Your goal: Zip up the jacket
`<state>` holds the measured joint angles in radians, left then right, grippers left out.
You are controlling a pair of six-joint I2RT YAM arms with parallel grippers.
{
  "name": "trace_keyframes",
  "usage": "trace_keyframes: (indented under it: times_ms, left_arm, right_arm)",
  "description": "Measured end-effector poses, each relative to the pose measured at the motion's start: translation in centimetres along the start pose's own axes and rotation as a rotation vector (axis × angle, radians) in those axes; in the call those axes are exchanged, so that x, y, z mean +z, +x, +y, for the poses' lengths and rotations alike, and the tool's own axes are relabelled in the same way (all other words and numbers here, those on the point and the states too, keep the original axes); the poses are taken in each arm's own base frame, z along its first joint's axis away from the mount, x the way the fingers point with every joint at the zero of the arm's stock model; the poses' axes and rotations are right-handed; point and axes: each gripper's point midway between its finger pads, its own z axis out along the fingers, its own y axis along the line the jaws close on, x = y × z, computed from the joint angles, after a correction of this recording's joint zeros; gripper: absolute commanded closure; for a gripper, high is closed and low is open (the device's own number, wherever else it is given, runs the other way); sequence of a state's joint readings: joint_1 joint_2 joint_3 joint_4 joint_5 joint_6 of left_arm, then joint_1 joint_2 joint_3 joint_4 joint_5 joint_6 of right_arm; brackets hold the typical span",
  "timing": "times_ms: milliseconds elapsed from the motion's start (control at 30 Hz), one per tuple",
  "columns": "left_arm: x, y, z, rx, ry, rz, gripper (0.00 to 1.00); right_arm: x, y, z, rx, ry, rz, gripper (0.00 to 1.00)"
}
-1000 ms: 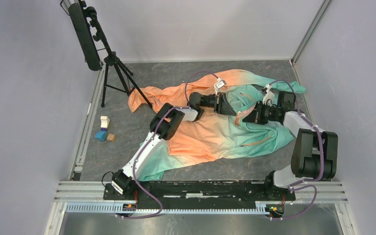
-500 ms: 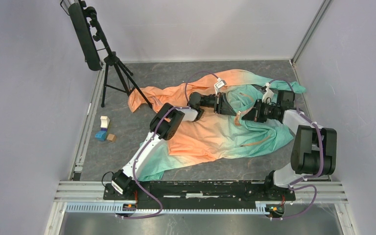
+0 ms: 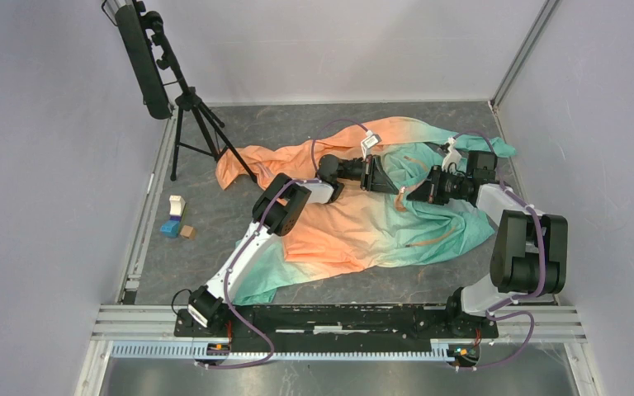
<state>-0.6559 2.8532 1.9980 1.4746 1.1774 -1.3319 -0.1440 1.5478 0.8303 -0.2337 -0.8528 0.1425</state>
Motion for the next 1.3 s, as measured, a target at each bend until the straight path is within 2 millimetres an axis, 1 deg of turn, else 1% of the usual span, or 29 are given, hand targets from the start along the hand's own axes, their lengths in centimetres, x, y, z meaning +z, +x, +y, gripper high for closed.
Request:
trace_keyframes:
  times_ms: [167,500,700,900,1000,1067,1167,1300]
  left_arm:
    - [0.0,0.0,0.0,0.0,0.001,0.002,0.98]
    - [0.0,-0.3,-0.2,0.012,0.004,0.0,0.98]
    - [0.0,-0.3,-0.2,0.013,0.005,0.001,0.98]
    - [-0.1,0.0,-0.2,0.003,-0.014,-0.012,0.98]
    - [-0.2,0.0,-0.5,0.03,-0.041,-0.011,0.98]
    - [0.0,-0.8,-1.0,0.078,-0.046,-0.004,0.98]
    - [0.5,-2.5,-2.3,0.165,-0.033,-0.004,0.98]
    - [1.2,-4.4,-3.2,0.262,-0.011,0.0,0.98]
  right_arm:
    - [0.0,-0.2,0.1,0.006,0.0,-0.005,1.0]
    - [-0.1,-1.5,0.4,-0.01,-0.003,-0.025,1.0]
    - [-0.1,-2.1,0.2,-0.012,-0.002,-0.028,1.0]
    - [-0.3,-1.6,-0.4,-0.008,0.043,-0.012,1.0]
    - [-0.9,-1.3,0.0,-0.024,0.057,-0.02,1.0]
    - [-1.3,-1.3,0.6,-0.039,0.057,-0.024,1.0]
    - [-1.6,-1.5,1.4,-0.056,0.039,-0.031,1.0]
    - [-1.7,-1.5,1.6,-0.059,0.035,-0.033,1.0]
